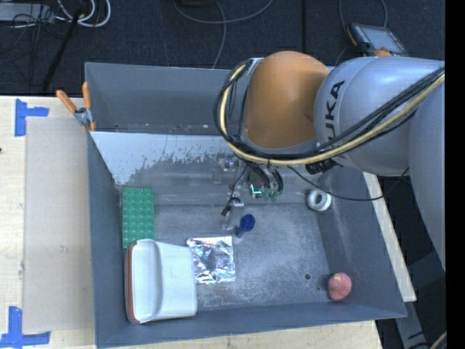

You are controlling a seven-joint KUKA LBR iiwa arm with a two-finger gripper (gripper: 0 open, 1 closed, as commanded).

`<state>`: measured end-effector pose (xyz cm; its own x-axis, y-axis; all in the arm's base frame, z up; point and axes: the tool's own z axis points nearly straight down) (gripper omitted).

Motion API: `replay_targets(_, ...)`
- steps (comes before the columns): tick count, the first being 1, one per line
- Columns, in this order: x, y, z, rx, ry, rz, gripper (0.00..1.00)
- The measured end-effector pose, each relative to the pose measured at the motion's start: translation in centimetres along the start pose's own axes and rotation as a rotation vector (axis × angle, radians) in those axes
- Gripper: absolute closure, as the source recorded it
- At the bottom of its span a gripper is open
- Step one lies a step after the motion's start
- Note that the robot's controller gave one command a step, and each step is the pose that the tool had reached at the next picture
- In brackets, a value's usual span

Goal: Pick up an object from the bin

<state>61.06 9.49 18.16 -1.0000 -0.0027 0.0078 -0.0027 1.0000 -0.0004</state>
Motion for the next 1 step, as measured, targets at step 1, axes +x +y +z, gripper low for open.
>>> replay_targets(1, 5.22, -0.34, 11.48, 0.0, 0.0, -0.562, 0.0)
